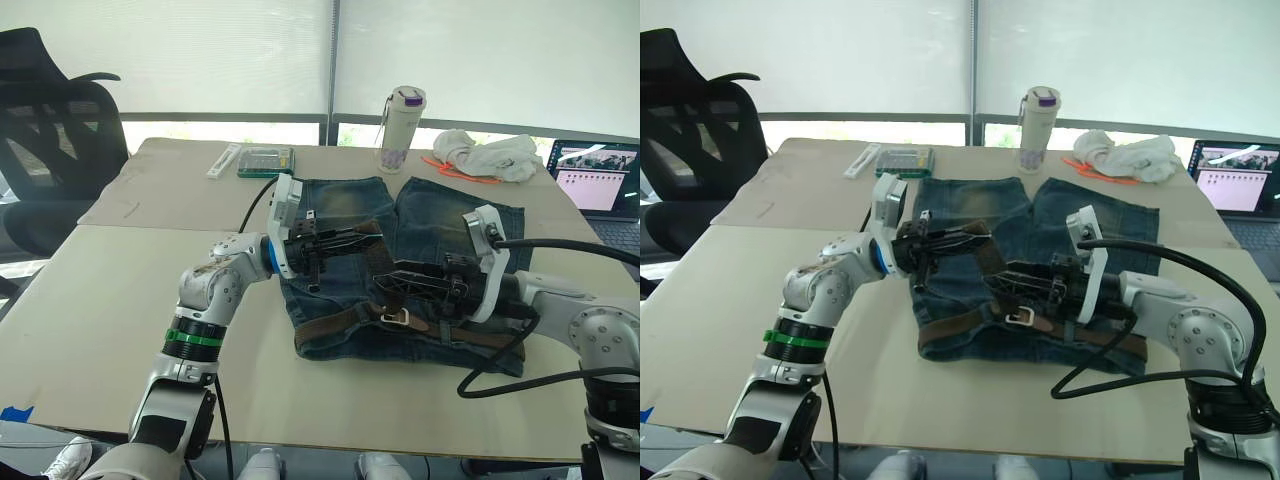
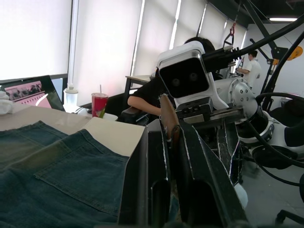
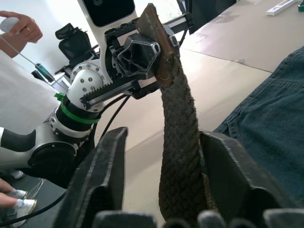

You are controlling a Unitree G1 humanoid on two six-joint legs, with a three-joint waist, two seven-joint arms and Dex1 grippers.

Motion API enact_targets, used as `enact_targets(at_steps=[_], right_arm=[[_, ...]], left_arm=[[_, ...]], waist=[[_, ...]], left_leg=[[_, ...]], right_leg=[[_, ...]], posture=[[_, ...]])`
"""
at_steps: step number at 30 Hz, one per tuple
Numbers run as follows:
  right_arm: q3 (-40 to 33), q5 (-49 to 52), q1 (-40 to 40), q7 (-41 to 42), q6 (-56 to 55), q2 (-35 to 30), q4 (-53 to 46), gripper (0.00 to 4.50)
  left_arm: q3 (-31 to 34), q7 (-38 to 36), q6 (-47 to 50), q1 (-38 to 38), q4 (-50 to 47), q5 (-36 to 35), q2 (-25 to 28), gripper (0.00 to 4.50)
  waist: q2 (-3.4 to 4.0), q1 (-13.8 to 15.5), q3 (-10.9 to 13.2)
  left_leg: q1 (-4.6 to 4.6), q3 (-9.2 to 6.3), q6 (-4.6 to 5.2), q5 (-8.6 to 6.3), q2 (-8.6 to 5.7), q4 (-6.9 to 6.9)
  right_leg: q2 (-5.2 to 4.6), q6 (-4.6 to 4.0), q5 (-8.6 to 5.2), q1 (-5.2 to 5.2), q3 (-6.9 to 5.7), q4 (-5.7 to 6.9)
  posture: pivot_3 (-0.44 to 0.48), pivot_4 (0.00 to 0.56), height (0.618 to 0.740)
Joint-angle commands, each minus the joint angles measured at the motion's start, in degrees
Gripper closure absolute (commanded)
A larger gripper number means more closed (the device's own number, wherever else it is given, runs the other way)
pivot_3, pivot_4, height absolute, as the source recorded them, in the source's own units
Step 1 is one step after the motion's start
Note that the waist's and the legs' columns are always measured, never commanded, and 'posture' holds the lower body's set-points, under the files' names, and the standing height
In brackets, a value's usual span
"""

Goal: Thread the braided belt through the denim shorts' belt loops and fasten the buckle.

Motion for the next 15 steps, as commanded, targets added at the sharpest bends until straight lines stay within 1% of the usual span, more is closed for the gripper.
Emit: enact_targets(at_steps=[1,3,4,6,8,9,10,12,13,15], right_arm=[[-1.2,1.6,-1.3,-0.3,0.1,0.4,-1.1,3.59],[-1.5,1.2,-1.5,-1.1,-0.7,1.2,-0.9,4.31],[-1.6,1.0,-1.6,-1.5,-1.1,1.6,-0.9,4.48],[-1.9,-0.3,-2.1,-3.7,-2.5,3.2,-0.7,4.5],[-1.9,-3.1,-2.5,-6.5,-4.7,5.3,-0.9,4.5],[-1.8,-4.6,-2.7,-8.0,-5.6,6.3,-1.0,4.5],[-1.2,-7.2,-3.0,-11.1,-7.3,8.3,-1.1,4.5],[0.5,-13.4,-2.9,-16.2,-10.8,11.5,-1.9,4.5],[1.1,-15.9,-2.8,-17.7,-12.1,12.4,-2.3,4.5],[3.9,-24.3,-2.2,-21.4,-16.2,13.7,-2.8,4.5]], left_arm=[[0.9,0.3,-1.6,-1.8,-0.8,0.3,-0.3,4.5],[1.2,1.3,-2.2,-2.1,0.0,0.9,-0.5,4.5],[1.3,1.5,-2.4,-2.2,0.3,1.1,-0.6,4.5],[2.0,3.3,-2.9,-2.7,1.4,1.9,-1.0,3.66],[3.2,6.2,-3.6,-3.4,2.5,2.6,-1.7,3.07],[3.7,7.4,-3.8,-3.6,2.8,2.8,-1.9,2.69],[4.6,9.4,-4.2,-3.9,3.3,3.1,-2.3,2.42],[6.1,13.2,-4.4,-3.8,3.2,3.5,-2.7,1.69],[6.6,14.4,-4.5,-3.7,3.0,3.8,-2.8,1.36],[7.3,18.8,-3.8,-3.1,1.6,4.5,-3.4,0.69]], waist=[[0.0,0.0,0.0],[0.0,0.0,0.0],[0.0,0.0,0.0],[0.0,0.0,0.0],[0.0,-0.1,0.0],[0.0,-0.1,0.0],[0.0,-0.1,0.0],[0.0,-0.1,0.0],[0.0,-0.1,0.0],[0.0,0.0,0.0]], left_leg=[[0.0,0.0,0.0,0.0,0.0,0.0],[0.0,0.0,0.0,0.0,0.0,0.0],[0.0,0.0,0.0,0.0,0.0,0.0],[0.01,0.0,0.0,0.0,0.0,0.0],[0.01,0.0,0.0,0.0,0.0,0.0],[0.01,0.0,0.0,0.0,0.01,0.0],[0.0,0.0,0.0,0.0,0.0,0.0],[0.0,-0.02,0.0,0.0,0.02,0.0],[-0.02,-0.01,0.0,0.0,0.01,0.0],[-0.04,-0.02,0.0,0.0,0.01,0.0]], right_leg=[[0.0,0.0,0.0,0.0,0.0,0.0],[0.0,0.0,0.0,0.0,0.0,0.0],[0.0,0.0,0.0,0.0,0.0,0.01],[0.01,0.0,0.0,0.0,0.0,0.02],[0.01,0.0,0.0,-0.02,0.0,0.04],[0.01,0.0,0.0,-0.03,0.0,0.04],[0.01,0.0,0.0,-0.04,0.0,0.04],[0.02,0.0,0.0,-0.04,0.0,0.04],[0.01,0.0,0.0,-0.08,0.0,0.06],[0.01,0.0,0.0,-0.1,0.0,0.07]], posture=[[0.0,0.15,0.737],[0.0,0.15,0.737],[0.0,0.15,0.737],[0.0,0.15,0.737],[0.0,0.15,0.737],[0.0,0.15,0.737],[0.0,0.15,0.737],[0.0,0.15,0.737],[0.0,0.15,0.737],[0.0,0.15,0.737]])
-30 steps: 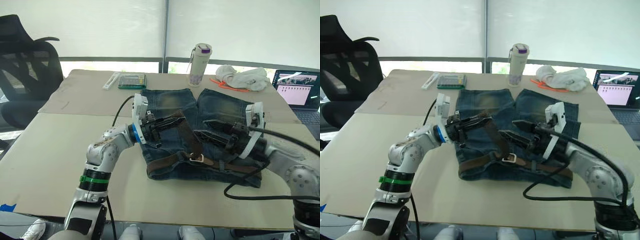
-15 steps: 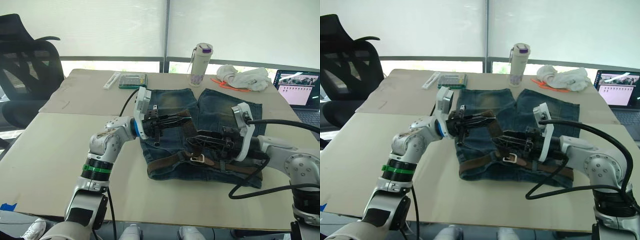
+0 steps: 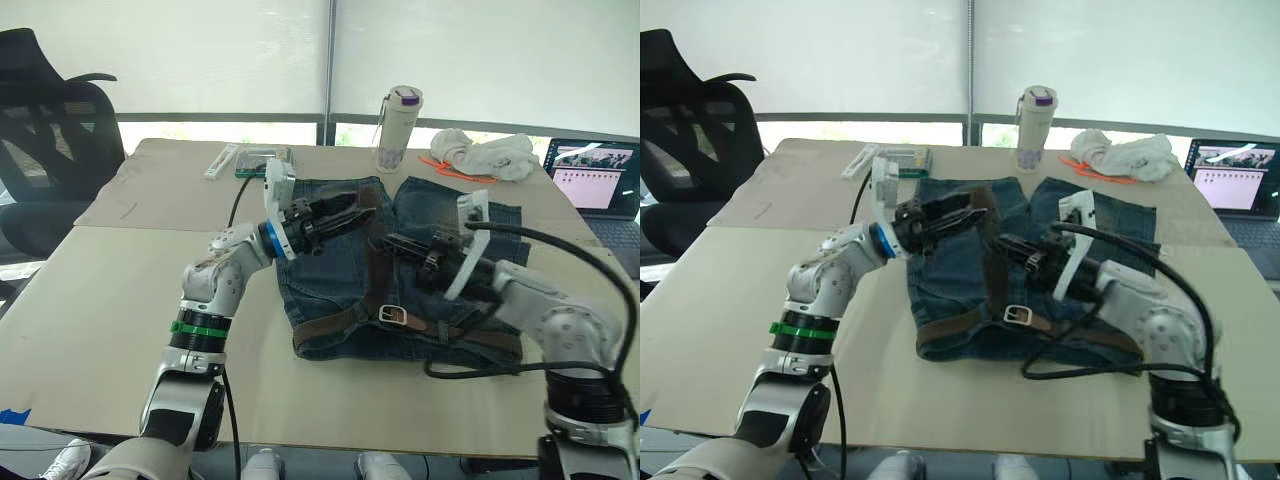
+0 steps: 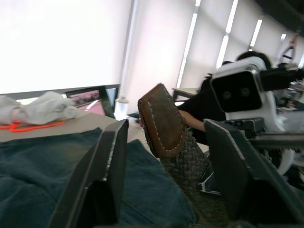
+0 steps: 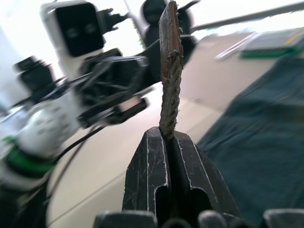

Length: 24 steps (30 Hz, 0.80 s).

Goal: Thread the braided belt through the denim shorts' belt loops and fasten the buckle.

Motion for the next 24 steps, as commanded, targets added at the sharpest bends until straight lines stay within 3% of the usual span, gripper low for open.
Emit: enact_targets(at_steps=[1,2,4,11,17,24], right_arm=[[4.1,-13.9,0.6,-5.4,-8.7,0.7,-2.9,4.5],[5.7,-17.4,1.1,-5.8,-10.8,0.6,-3.1,4.5],[8.6,-24.4,2.1,-6.9,-15.1,0.5,-3.0,4.5],[21.0,-59.7,4.5,-18.5,-34.0,-2.5,0.4,4.5],[23.0,-71.8,4.6,-21.3,-39.0,-1.6,1.6,4.5],[22.9,-77.8,4.6,-20.3,-43.5,-0.1,2.7,4.5]], left_arm=[[1.7,6.7,-0.2,-0.2,-3.8,1.0,-0.9,0.37],[1.6,7.9,0.1,0.2,-4.6,1.2,-1.1,0.03],[0.8,11.1,0.0,0.8,-6.0,2.8,-1.6,0.03],[-1.1,30.5,3.6,3.1,-11.2,7.6,-11.1,0.03],[-2.0,36.6,8.0,5.2,-15.7,5.6,-16.8,0.03],[-0.7,39.2,9.1,5.3,-15.8,4.1,-19.4,0.03]], waist=[[0.0,0.0,0.0],[0.0,0.1,0.0],[0.0,0.3,0.0],[0.0,0.6,0.0],[0.0,0.2,0.0],[-0.01,0.2,0.0]], left_leg=[[0.0,0.0,0.0,0.0,0.0,0.0],[-0.01,0.0,0.0,0.0,-0.01,0.0],[-0.03,0.01,0.0,0.0,-0.03,0.0],[-0.03,0.02,-0.01,0.0,-0.05,0.01],[0.01,0.03,-0.01,0.0,-0.05,0.0],[0.02,0.03,-0.02,0.01,-0.07,0.0]], right_leg=[[-0.01,0.0,0.0,0.0,0.0,0.0],[-0.02,0.0,0.0,0.0,0.0,-0.01],[-0.04,0.01,0.0,-0.01,0.0,-0.02],[-0.05,0.01,0.01,-0.01,0.02,-0.03],[-0.04,0.0,0.01,-0.03,0.05,0.01],[-0.05,0.0,0.01,0.0,0.06,0.0]], posture=[[0.0,0.15,0.737],[0.0,0.15,0.737],[0.0,0.15,0.737],[0.0,0.15,0.737],[0.0,0.15,0.737],[0.0,0.15,0.737]])
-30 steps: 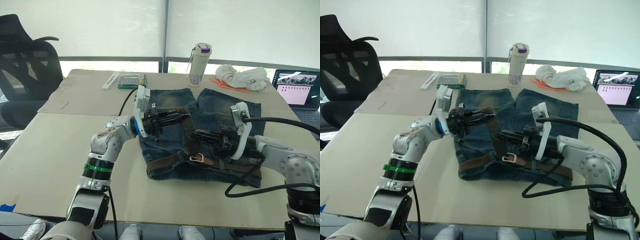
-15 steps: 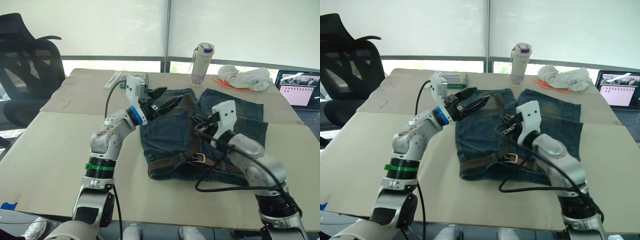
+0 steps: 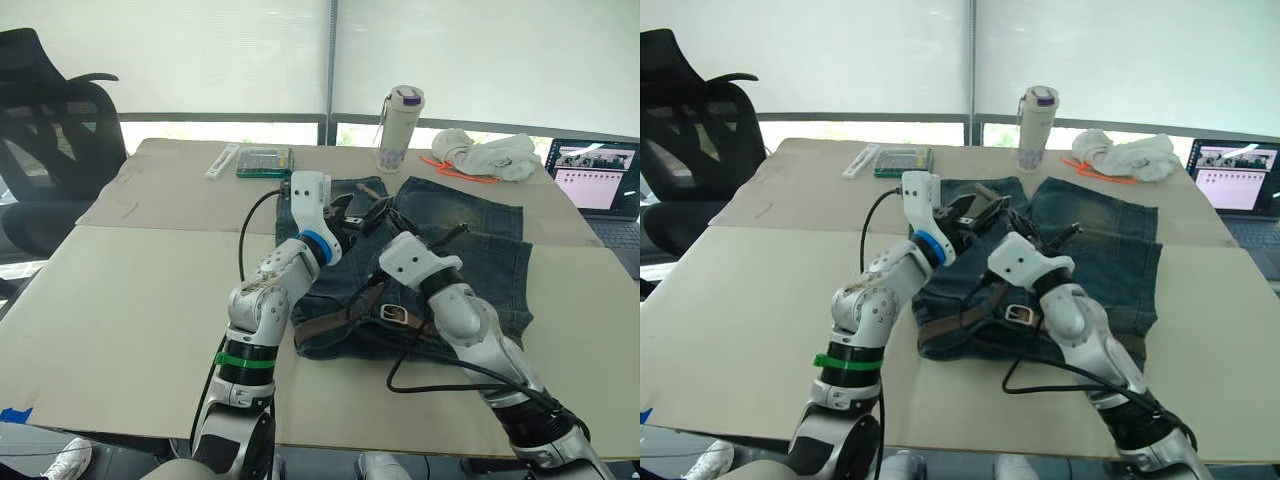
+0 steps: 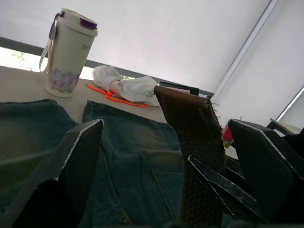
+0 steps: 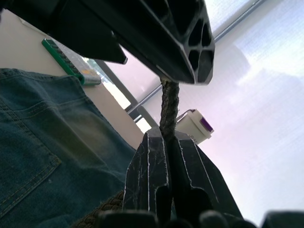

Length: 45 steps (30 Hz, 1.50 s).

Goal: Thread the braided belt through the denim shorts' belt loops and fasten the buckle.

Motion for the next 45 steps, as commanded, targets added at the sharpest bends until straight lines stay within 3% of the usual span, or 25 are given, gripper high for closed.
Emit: enact_targets(at_steps=[1,13,21,26,27,29,30,31,35,38,40,42,45], right_arm=[[-1.4,-2.5,-0.4,0.1,-2.8,0.7,-0.9,4.5],[-3.2,-4.8,0.3,1.1,-4.4,3.0,-0.2,4.5],[-3.7,-5.5,0.3,1.6,-5.1,3.9,0.6,4.5],[-4.0,-5.7,0.3,1.7,-5.2,4.1,0.8,4.5],[-4.2,-5.6,0.4,1.8,-4.9,4.2,0.5,4.5],[-4.8,-3.9,0.9,3.4,-4.0,4.6,-0.3,4.5],[-5.7,-1.3,1.2,4.7,-3.9,5.2,-0.7,3.89],[-6.5,0.5,1.4,5.7,-3.9,5.7,-0.9,3.72],[-10.7,15.8,3.0,18.5,-5.3,4.0,-0.7,2.34],[-16.1,27.1,3.8,25.2,2.3,3.2,-3.0,1.31],[-20.7,38.2,4.9,32.6,10.9,-0.5,-5.5,0.64],[-23.9,48.0,6.4,39.0,19.5,-4.5,-7.7,0.64],[-24.3,52.8,7.7,42.2,25.2,-8.0,-8.6,0.64]], left_arm=[[0.8,0.6,-0.5,-0.6,-2.1,-1.4,-1.0,0.03],[0.5,0.3,0.7,-0.5,-3.9,-5.0,-1.2,0.03],[0.6,0.5,1.7,-0.4,-4.0,-6.5,-1.0,2.47],[0.4,0.6,1.7,-0.3,-4.1,-6.6,-1.0,4.23],[0.4,0.6,1.7,-0.3,-4.2,-6.7,-1.0,4.48],[0.3,0.7,1.7,-0.1,-4.4,-6.7,-1.0,4.48],[0.3,0.8,1.7,0.1,-4.4,-6.5,-0.9,4.5],[0.2,0.9,1.6,0.4,-4.5,-6.1,-0.6,4.5],[0.7,-1.6,1.9,2.1,-5.3,-6.2,2.9,4.5],[0.9,-5.6,2.3,3.1,-6.2,-7.3,6.6,4.5],[1.9,-12.1,3.3,4.9,-7.7,-9.5,12.2,4.5],[3.1,-17.7,4.7,6.5,-8.8,-11.8,17.6,4.5],[3.1,-21.6,3.6,7.8,-9.0,-11.6,22.5,4.5]], waist=[[0.0,0.0,0.0],[0.0,0.0,0.0],[0.0,0.0,0.0],[0.0,0.0,0.0],[0.0,0.0,0.0],[0.0,0.0,0.0],[0.0,0.0,0.0],[0.0,0.0,0.0],[0.0,-0.2,0.0],[0.0,-0.3,0.0],[0.01,-0.3,0.0],[0.01,-0.3,0.0],[0.0,-0.4,0.0]], left_leg=[[0.0,0.0,0.0,0.0,0.0,0.0],[0.01,0.0,0.0,0.0,0.0,0.0],[0.01,0.0,0.0,0.0,0.0,0.0],[0.02,0.0,0.0,0.0,0.0,0.0],[0.02,0.0,0.0,0.0,0.0,0.0],[0.02,0.0,0.0,0.0,0.0,0.0],[0.02,-0.01,0.0,0.0,0.0,0.0],[0.02,-0.01,0.0,0.0,0.0,0.0],[0.06,-0.01,0.0,0.0,-0.01,0.0],[0.1,-0.02,0.0,0.0,0.01,0.0],[0.1,-0.02,0.0,0.0,0.01,0.0],[0.09,-0.02,0.0,0.0,0.02,-0.01],[0.13,-0.04,0.01,-0.01,0.07,-0.05]], right_leg=[[0.0,0.0,0.0,0.0,0.0,0.0],[0.0,-0.01,0.01,0.01,0.0,0.0],[0.0,-0.01,0.01,0.02,0.0,0.0],[0.0,-0.01,0.01,0.02,0.0,0.0],[0.0,-0.01,0.01,0.02,0.0,0.0],[0.0,-0.01,0.01,0.02,0.0,0.0],[0.0,-0.01,0.01,0.02,0.0,0.0],[0.0,-0.01,0.01,0.02,0.0,0.0],[-0.01,-0.01,0.01,0.11,-0.01,-0.02],[0.01,-0.02,0.01,0.12,-0.02,0.01],[0.01,-0.02,0.01,0.12,-0.01,0.01],[0.01,-0.02,0.01,0.13,-0.02,0.0],[0.04,-0.03,0.0,0.14,-0.06,0.0]], posture=[[0.0,0.15,0.737],[0.0,0.15,0.737],[0.0,0.15,0.737],[0.0,0.15,0.737],[0.0,0.15,0.737],[0.0,0.15,0.737],[0.0,0.15,0.737],[0.0,0.15,0.737],[0.0,0.15,0.737],[0.0,0.15,0.737],[0.0,0.15,0.737],[0.0,0.15,0.737],[0.0,0.15,0.737]])
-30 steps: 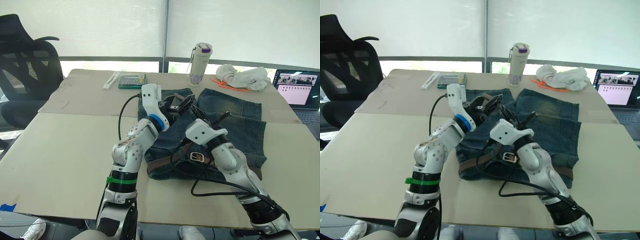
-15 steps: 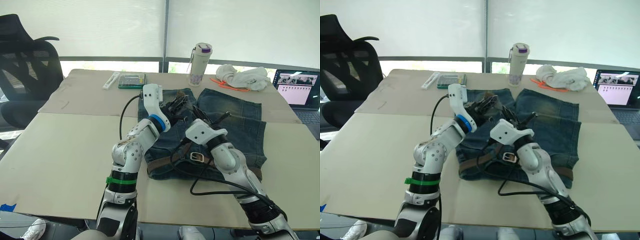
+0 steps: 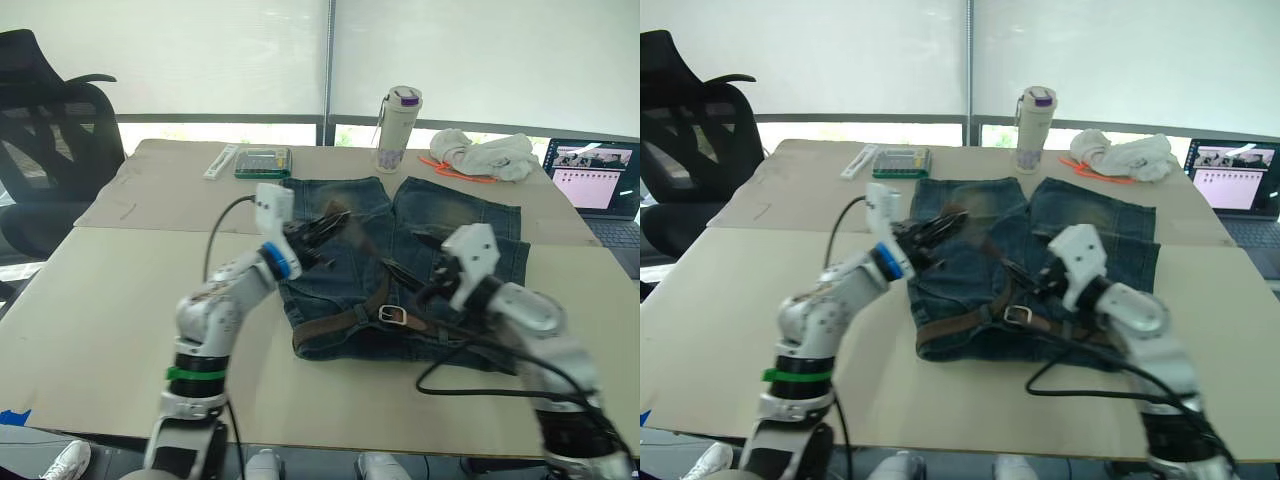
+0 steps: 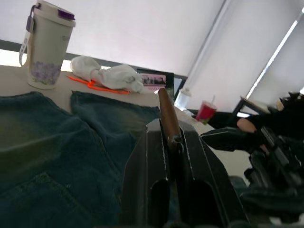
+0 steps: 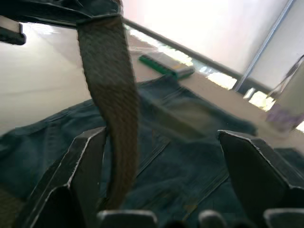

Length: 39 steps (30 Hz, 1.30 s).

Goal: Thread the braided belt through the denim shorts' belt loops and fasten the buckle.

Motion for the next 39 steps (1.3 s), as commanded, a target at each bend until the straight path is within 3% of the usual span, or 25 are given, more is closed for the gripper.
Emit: enact_targets(at_steps=[1,5,12,16,23,33,39], right_arm=[[-1.2,6.8,0.8,4.5,6.6,-2.6,-2.7,0.64],[0.0,4.5,1.8,5.9,5.8,-3.9,0.8,0.64],[3.7,-0.1,3.2,6.8,2.9,-5.1,2.2,0.64],[4.9,-2.5,3.8,6.5,1.2,-5.1,2.6,0.64],[8.8,-9.4,2.7,5.2,-4.9,-4.1,4.1,0.64],[6.8,2.0,-4.7,-0.5,6.2,6.3,-4.8,0.64],[8.5,2.3,-9.6,-4.2,9.7,9.5,-6.1,0.64]], left_arm=[[0.5,-5.6,-2.4,0.6,-2.1,0.2,4.2,4.5],[2.3,-5.7,-5.2,1.3,-0.6,2.7,7.4,4.5],[7.8,-13.0,1.1,7.6,-4.8,-7.0,14.2,4.5],[8.4,-14.4,1.3,11.4,-5.1,-6.9,17.6,4.5],[7.8,-12.6,-1.0,10.4,-2.6,-4.3,17.1,4.5],[7.1,-11.9,-0.9,9.3,-3.4,-5.1,14.6,4.5],[5.3,-8.9,-2.3,7.1,-4.0,-2.6,11.2,4.5]], waist=[[0.0,0.1,0.0],[0.0,0.2,0.0],[0.0,0.0,0.0],[0.0,0.1,0.0],[-0.03,0.4,0.0],[-0.03,0.2,0.0],[-0.04,0.3,0.0]], left_leg=[[0.01,0.01,0.0,0.0,0.0,0.01],[0.02,0.05,0.0,0.0,-0.02,0.04],[0.0,0.06,0.0,0.0,0.03,0.03],[0.01,0.07,0.0,0.0,0.03,0.03],[-0.01,0.08,-0.01,0.0,0.02,0.04],[-0.01,0.05,-0.01,0.0,0.05,0.04],[-0.02,0.04,-0.01,0.0,0.04,0.04]], right_leg=[[0.01,0.0,0.0,0.01,-0.01,0.0],[0.0,0.01,0.0,0.04,0.02,-0.02],[0.02,0.01,0.0,-0.03,0.02,0.0],[0.01,0.01,0.0,-0.02,0.02,-0.01],[0.0,0.01,0.0,-0.03,0.01,-0.04],[0.02,0.0,0.01,-0.03,0.0,0.02],[0.01,-0.01,0.01,-0.03,-0.02,0.0]], posture=[[0.0,0.15,0.737],[0.0,0.15,0.737],[0.0,0.15,0.737],[0.0,0.15,0.737],[0.0,0.15,0.737],[0.0,0.15,0.737],[0.0,0.15,0.737]])
